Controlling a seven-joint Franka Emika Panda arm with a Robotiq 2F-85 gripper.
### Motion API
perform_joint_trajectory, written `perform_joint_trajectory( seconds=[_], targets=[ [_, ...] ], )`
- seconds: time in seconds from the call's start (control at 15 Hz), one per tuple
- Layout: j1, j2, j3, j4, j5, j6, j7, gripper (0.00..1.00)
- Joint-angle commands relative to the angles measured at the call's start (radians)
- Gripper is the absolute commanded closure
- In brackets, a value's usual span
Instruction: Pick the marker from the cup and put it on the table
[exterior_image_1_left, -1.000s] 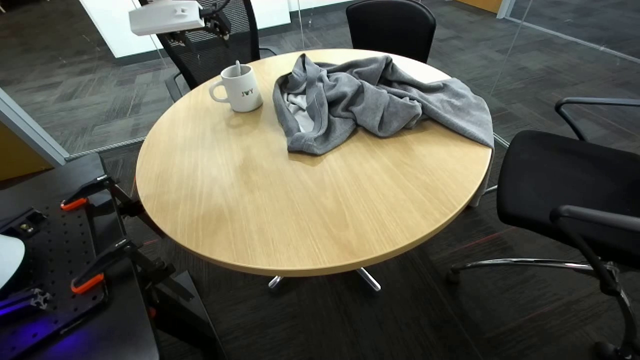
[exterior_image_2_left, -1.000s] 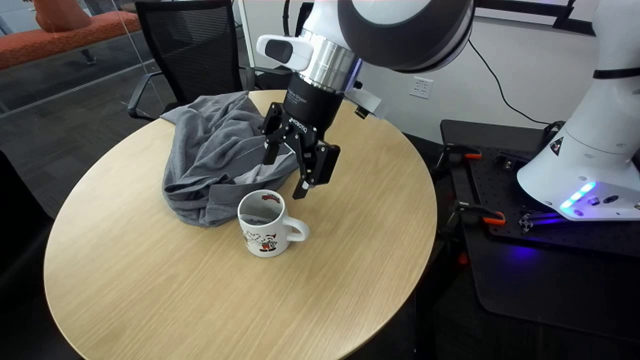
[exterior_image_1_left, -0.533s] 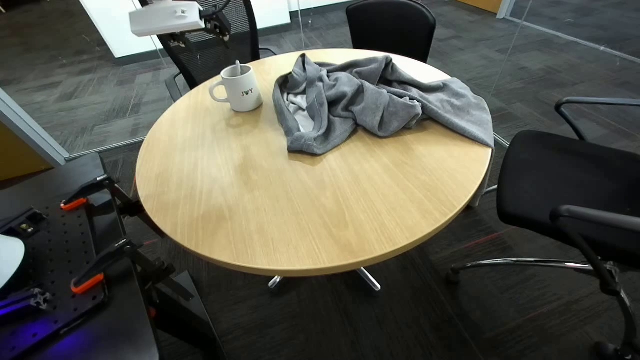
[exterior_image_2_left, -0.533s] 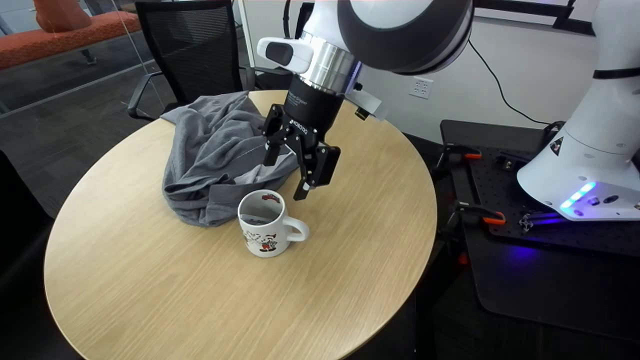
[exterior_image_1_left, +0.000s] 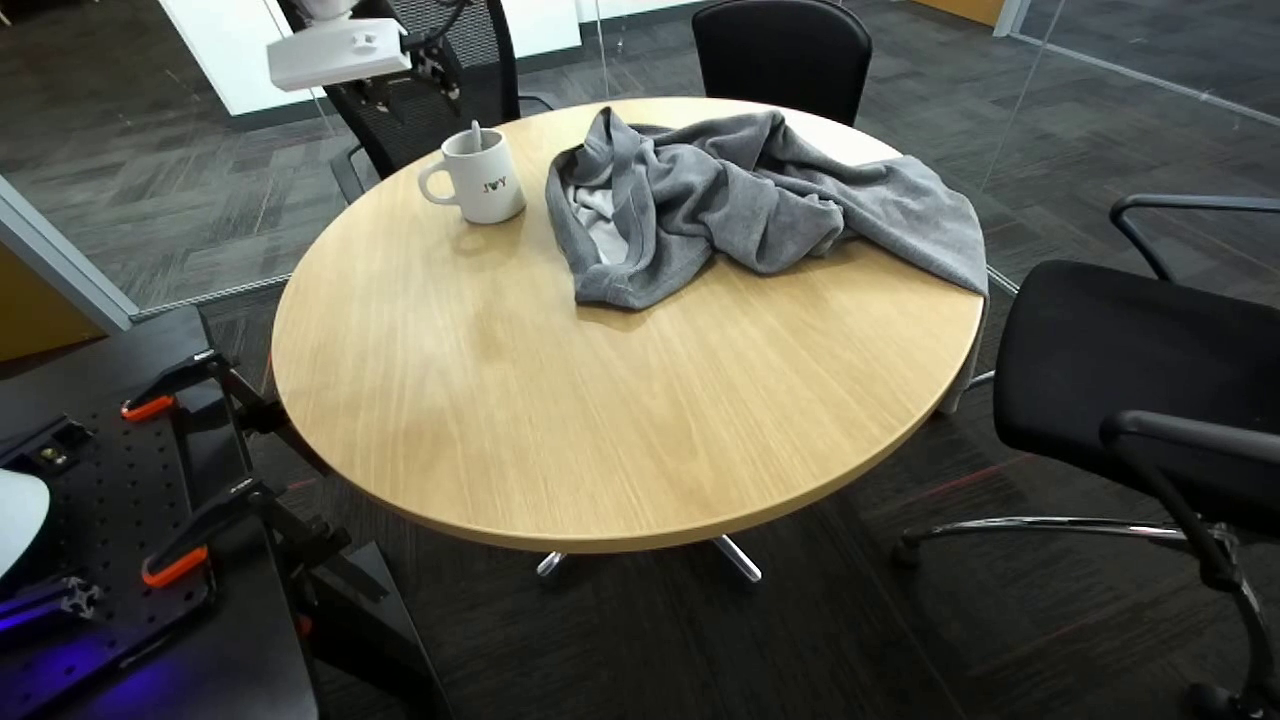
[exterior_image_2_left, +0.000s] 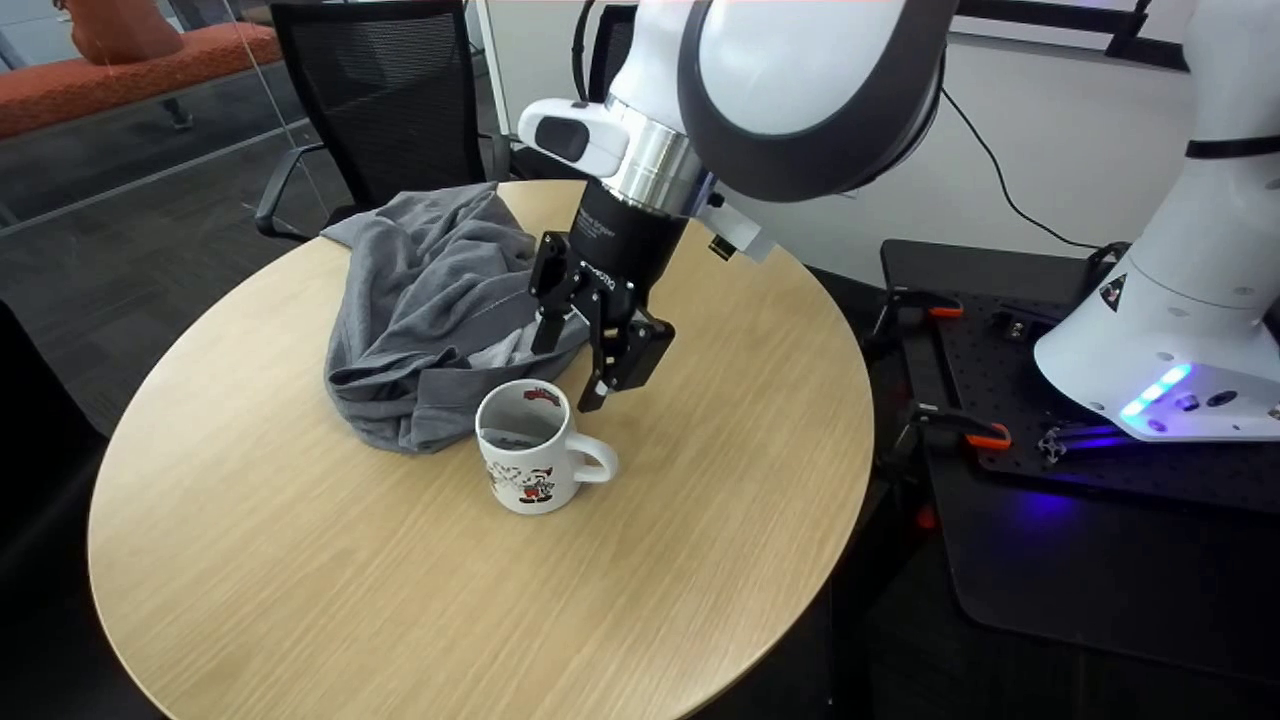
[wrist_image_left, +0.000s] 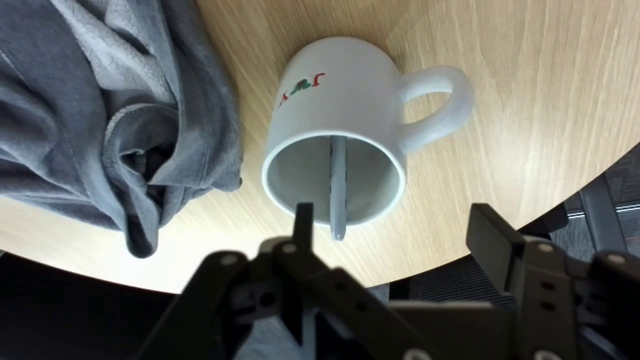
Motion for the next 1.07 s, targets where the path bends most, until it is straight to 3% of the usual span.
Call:
perform_joint_trajectory(
  seconds=[0.0, 0.27, 0.67, 1.0],
  targets=[
    [0.013, 0.026, 0.009, 0.023, 0.016, 0.037, 0.020, 0.48],
    [0.011, 0.043, 0.009, 0.043, 0.026, 0.027, 0.040, 0.66],
    [0.013, 0.080, -0.004, 0.079, 0.009, 0.005, 0.104, 0.53],
    [0.011, 0.126, -0.009, 0.126, 0.000, -0.004, 0.127, 0.58]
  ],
)
